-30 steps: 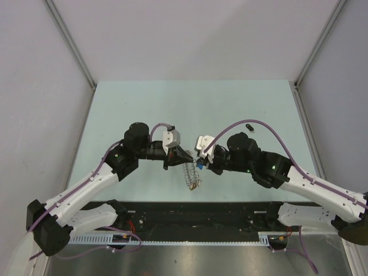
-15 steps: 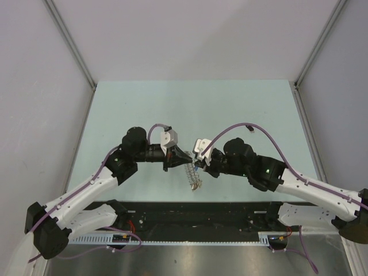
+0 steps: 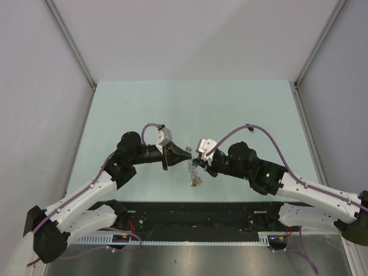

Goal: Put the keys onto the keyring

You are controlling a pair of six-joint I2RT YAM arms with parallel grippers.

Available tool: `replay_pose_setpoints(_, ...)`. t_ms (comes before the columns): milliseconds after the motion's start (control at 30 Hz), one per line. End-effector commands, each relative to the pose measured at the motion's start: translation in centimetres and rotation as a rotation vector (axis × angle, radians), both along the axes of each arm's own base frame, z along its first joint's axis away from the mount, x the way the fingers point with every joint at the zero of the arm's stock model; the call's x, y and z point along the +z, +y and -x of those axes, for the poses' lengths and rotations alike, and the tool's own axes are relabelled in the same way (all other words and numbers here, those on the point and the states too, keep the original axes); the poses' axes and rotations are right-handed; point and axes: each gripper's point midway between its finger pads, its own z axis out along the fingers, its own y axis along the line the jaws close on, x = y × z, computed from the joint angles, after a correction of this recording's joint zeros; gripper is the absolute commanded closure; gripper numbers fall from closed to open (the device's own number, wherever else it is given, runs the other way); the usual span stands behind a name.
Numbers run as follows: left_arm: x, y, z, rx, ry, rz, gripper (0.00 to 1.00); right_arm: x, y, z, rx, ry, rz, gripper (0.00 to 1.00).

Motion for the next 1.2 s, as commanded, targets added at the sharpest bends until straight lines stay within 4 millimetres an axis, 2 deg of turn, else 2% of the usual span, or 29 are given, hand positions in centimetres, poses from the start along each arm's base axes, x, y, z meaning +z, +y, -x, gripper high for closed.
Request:
replay_pose_setpoints(0, 4.0, -0.1, -0.6, 0.027, -0.107, 0.101, 0.99, 3.3, 1.4, 0.9, 0.073, -0.052, -0.103, 1.00)
replay_pose_setpoints(33, 3.9, -0.1, -0.6, 0.021, -0.108, 0.089, 0.95, 2.7, 1.2, 0.9, 0.081, -0.053, -0.063, 1.00)
replay_pose_setpoints(67, 4.2, 0.0, -0.7, 0.027, -0.122, 0.083, 0.86, 3.7, 1.1, 0.7, 0.089, -0.062, -0.066, 1.00)
replay_pose_setpoints(167, 3.9, 0.2, -0.6, 0.015, -0.159, 0.045, 0.79, 3.5, 0.7, 0.5, 0.110, -0.066, -0.010, 1.00)
replay_pose_setpoints(200, 3.7, 0.2, -0.5, 0.008, -0.149, 0.033, 0.78, 4.1, 0.6, 0.3, 0.112, -0.076, -0.010, 1.00)
replay_pose_setpoints(267, 3.7, 0.2, -0.5, -0.008, -0.182, 0.016, 0.75, 3.6, 0.3, 0.2, 0.130, -0.066, 0.031, 1.00)
replay_pose_setpoints(300, 3.3, 0.2, -0.4, -0.012, -0.172, -0.003, 0.73, 4.2, 0.3, 0.1, 0.133, -0.072, 0.032, 1.00)
replay_pose_setpoints(367, 3.3, 0.2, -0.5, -0.020, -0.187, -0.019, 0.71, 3.6, 0.2, 0.2, 0.156, -0.063, 0.071, 1.00)
replay_pose_setpoints(400, 3.0, 0.3, -0.4, -0.030, -0.178, -0.033, 0.70, 4.1, 0.1, 0.1, 0.161, -0.069, 0.072, 1.00)
replay_pose_setpoints(567, 3.3, 0.8, -0.5, -0.041, -0.219, -0.053, 0.63, 3.7, -0.2, -0.1, 0.182, -0.059, 0.126, 1.00)
replay_pose_setpoints(700, 2.6, 1.4, -0.6, -0.047, -0.213, -0.105, 0.60, 3.7, -0.4, -0.4, 0.184, -0.061, 0.149, 1.00)
replay_pose_setpoints(933, 1.6, 0.9, 1.0, -0.196, -0.186, -0.123, 0.51, 4.0, -0.1, 0.1, 0.234, -0.058, 0.167, 1.00)
replay_pose_setpoints(1167, 0.5, 0.1, 2.5, -0.300, -0.157, -0.151, 0.49, 4.2, 0.4, 0.6, 0.274, -0.059, 0.177, 1.00)
